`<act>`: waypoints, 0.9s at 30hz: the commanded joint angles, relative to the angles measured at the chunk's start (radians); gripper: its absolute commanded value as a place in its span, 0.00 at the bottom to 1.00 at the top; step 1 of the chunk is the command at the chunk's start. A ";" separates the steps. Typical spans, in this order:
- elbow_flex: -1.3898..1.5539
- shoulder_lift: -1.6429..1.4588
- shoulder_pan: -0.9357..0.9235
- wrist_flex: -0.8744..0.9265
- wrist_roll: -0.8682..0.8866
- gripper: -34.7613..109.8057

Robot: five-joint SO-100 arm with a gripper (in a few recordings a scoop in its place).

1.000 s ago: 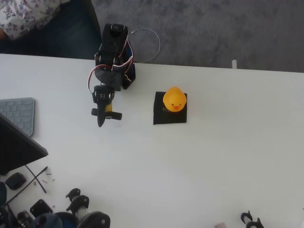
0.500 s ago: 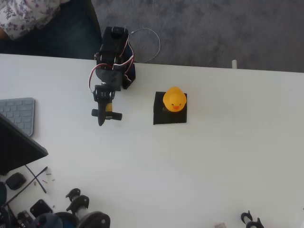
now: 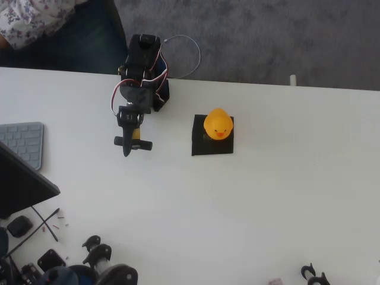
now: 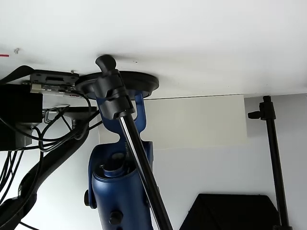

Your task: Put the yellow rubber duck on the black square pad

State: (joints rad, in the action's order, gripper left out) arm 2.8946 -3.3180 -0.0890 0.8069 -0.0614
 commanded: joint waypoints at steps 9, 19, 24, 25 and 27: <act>0.037 -0.017 -0.003 0.002 -0.011 0.27; 0.043 -0.011 -0.003 0.002 -0.009 0.27; 0.043 -0.011 -0.003 0.002 -0.009 0.27; 0.043 -0.009 -0.003 0.002 -0.009 0.27; 0.054 -0.009 -0.003 0.003 -0.009 0.27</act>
State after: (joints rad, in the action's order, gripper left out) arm 2.9345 -3.3119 -0.0890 0.8069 -0.0614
